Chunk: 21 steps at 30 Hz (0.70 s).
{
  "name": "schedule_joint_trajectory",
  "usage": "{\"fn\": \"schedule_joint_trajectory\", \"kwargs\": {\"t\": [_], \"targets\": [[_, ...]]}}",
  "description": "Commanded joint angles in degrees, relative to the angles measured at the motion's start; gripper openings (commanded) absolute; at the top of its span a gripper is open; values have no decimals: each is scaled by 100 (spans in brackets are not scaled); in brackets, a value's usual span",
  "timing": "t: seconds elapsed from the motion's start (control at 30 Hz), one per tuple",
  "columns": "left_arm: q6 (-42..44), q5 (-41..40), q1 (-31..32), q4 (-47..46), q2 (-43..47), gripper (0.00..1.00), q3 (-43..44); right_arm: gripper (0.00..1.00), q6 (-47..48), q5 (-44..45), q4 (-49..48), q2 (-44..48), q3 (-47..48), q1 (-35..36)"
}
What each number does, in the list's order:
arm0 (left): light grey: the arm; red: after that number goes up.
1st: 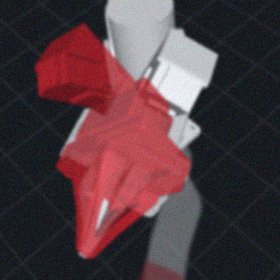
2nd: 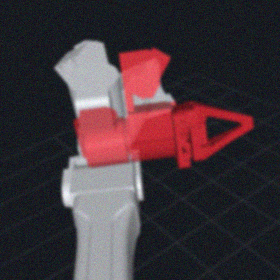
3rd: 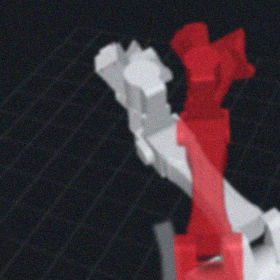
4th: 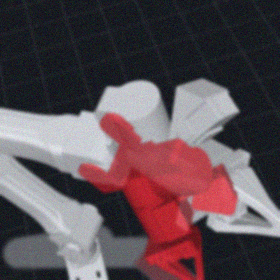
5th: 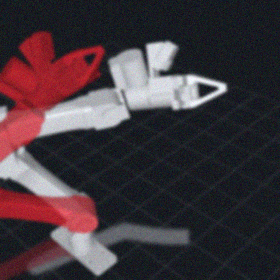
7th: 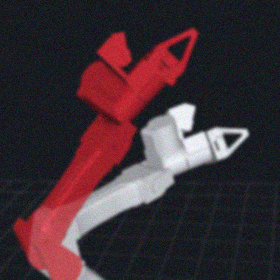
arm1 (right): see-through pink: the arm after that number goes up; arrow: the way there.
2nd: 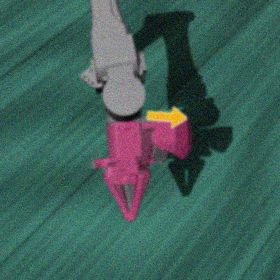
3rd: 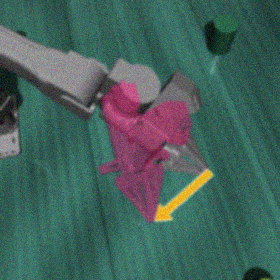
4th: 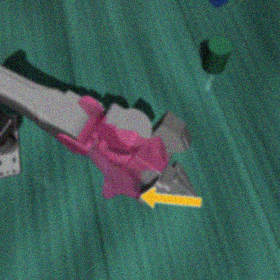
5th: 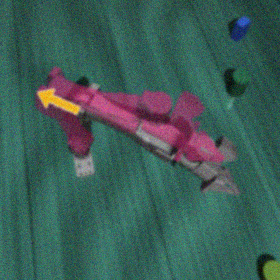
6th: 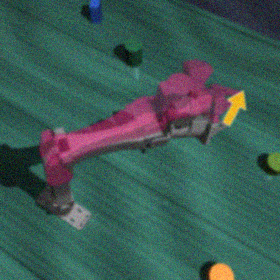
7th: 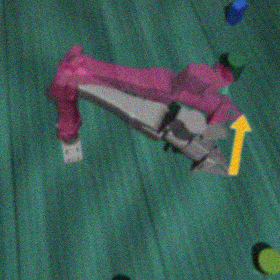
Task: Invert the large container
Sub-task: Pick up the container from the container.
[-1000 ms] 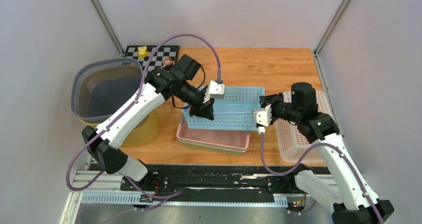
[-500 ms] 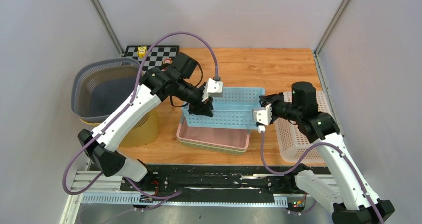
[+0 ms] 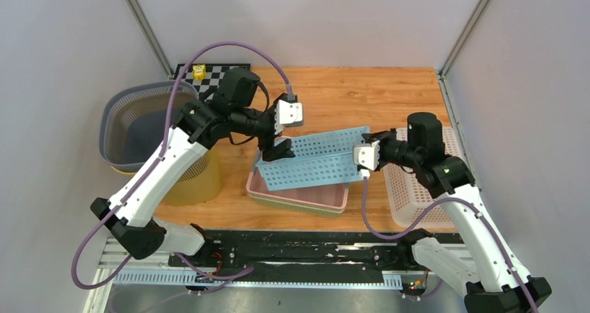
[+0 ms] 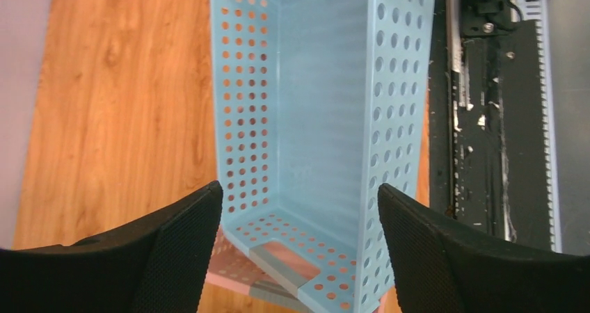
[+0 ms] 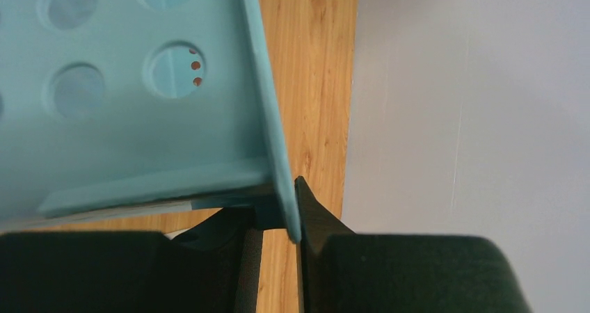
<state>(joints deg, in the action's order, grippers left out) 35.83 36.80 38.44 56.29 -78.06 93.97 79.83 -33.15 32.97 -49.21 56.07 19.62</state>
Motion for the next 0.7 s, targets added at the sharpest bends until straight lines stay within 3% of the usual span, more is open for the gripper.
{"fn": "schedule_joint_trajectory", "kwargs": {"t": [0.0,0.17,0.67], "targets": [[-202,-529,-38,-456,339,87,37,3,-779,24,-533,-12,334,69],[-302,-997,-38,-730,614,100,-136,3,-1360,-138,-632,-31,565,63],[-357,-1605,-55,-1145,1278,100,-508,2,-2892,205,-1204,-113,870,60]]}}
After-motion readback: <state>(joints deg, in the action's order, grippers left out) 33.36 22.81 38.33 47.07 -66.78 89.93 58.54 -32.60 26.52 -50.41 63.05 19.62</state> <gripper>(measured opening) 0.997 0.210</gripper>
